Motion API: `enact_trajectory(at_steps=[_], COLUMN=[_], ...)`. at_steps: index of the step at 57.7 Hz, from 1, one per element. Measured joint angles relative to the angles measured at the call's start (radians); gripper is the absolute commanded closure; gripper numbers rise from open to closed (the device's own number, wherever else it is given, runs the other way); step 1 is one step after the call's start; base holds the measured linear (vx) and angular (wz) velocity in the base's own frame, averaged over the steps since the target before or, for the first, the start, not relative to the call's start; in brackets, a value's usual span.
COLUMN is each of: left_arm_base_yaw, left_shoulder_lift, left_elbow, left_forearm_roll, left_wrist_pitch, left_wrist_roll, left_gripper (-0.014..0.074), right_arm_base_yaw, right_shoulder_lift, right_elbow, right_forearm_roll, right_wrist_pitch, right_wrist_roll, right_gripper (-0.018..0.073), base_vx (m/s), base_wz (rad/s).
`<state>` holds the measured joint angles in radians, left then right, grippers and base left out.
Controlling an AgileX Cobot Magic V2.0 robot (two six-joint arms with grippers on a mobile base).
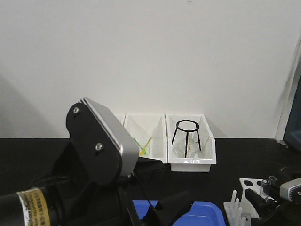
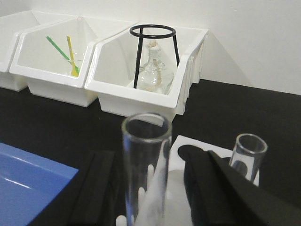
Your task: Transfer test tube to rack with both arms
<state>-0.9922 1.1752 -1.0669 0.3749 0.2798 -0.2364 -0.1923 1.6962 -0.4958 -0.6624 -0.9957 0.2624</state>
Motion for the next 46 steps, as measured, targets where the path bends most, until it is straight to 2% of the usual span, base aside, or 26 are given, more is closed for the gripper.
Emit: enact_trajectory(at_steps=[8,17,20,24,30,33,36,38,46], left_arm_base_yaw=[0.000,0.000,0.000,0.000,0.000,0.000,0.000,0.000,0.000], left_shoulder_lift=[0.000,0.000,0.000,0.000,-0.004,-0.010,-0.020,-0.028,-0.073], left_elbow=[0.000,0.000,0.000,0.000,0.000,0.000,0.000,0.000,0.005], left_forearm_roll=[0.000,0.000,0.000,0.000,0.000,0.008,0.021,0.028,0.037], left_wrist_pitch=[0.000,0.000,0.001,0.010,0.039,0.063,0.087,0.102,0.147], left_wrist_roll=[0.000,0.000,0.000,0.000,0.000,0.000,0.001,0.001,0.001], left_gripper=[0.0136,0.0155,0.0192,0.0286,0.0489,0.0594,0.0606,0.0605,0.0605], right_arm_base_yaw=[0.000,0.000,0.000,0.000,0.000,0.000,0.000,0.000,0.000], right_shoulder_lift=[-0.063,-0.269,-0.361,-0.494,-0.680,-0.765,-0.859,-0.915,-1.115], right_elbow=[0.000,0.000,0.000,0.000,0.000,0.000,0.000,0.000,0.007], right_forearm_roll=[0.003,0.003,0.001,-0.004,-0.042,-0.082,-0.143,-0.181,-0.293], right_wrist_pitch=[-0.011,0.057,0.109,0.200,0.353,0.446,0.529,0.591,0.819], right_wrist_roll=[0.000,0.032,0.059,0.118,0.213,0.263,0.310,0.351,0.574], right_gripper=[0.0141,0.0141,0.0144,0.0165,0.0291,0.0403,0.0526,0.0575,0.0571], base_vx=[0.00,0.00,0.00,0.00,0.00,0.00,0.00,0.00,0.00], base_wz=[0.00,0.00,0.00,0.00,0.00,0.00,0.00,0.00,0.00])
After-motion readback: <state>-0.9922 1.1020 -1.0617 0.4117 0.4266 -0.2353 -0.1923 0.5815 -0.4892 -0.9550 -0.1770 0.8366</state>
